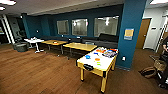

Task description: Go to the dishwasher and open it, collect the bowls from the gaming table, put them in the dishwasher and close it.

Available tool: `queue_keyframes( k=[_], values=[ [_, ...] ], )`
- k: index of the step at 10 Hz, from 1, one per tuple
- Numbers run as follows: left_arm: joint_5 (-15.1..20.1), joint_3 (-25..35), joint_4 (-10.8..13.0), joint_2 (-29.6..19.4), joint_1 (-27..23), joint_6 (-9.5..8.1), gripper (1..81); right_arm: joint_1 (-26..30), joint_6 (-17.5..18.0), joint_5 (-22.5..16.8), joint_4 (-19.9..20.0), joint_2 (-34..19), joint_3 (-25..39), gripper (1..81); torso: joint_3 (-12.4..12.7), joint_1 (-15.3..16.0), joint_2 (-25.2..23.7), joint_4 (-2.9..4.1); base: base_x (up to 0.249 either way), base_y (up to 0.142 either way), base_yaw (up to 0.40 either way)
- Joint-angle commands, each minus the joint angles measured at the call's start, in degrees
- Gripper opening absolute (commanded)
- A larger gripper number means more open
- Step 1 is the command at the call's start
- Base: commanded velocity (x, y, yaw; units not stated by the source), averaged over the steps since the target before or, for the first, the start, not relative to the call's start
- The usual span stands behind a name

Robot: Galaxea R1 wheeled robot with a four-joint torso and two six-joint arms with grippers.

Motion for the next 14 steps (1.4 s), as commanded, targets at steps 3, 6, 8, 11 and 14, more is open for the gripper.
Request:
queue_keyframes(
  k=[3,6,8,11,14],
  values=[
    [2.49,0.35,0.56,-0.12,-3.20,0.36,81.1,2.95,-0.17,-2.96,-0.20,0.23,0.19,81.1,0.00,0.00,0.00,0.00,0.000,0.000,-0.321],
    [2.49,0.35,0.56,-0.21,-3.28,0.36,81.1,2.86,-0.17,-2.96,-0.20,0.23,0.19,81.1,0.00,0.00,0.00,0.00,0.000,0.000,-0.321],
    [2.49,0.35,0.47,-0.21,-3.20,0.35,81.1,2.87,-0.17,-2.96,-0.20,0.23,0.19,81.1,0.00,0.00,0.00,0.00,0.000,0.000,-0.322],
    [2.49,0.35,0.47,-0.21,-3.20,0.27,81.1,2.95,-0.17,-2.96,-0.28,0.40,0.19,81.1,0.00,0.00,0.00,0.00,0.000,0.000,-0.322],
    [2.49,0.35,0.47,-0.21,-3.20,0.27,81.1,3.04,-0.17,-2.96,-0.37,0.49,0.19,81.1,0.00,0.00,0.00,0.00,0.000,0.000,-0.243]
  ],
)
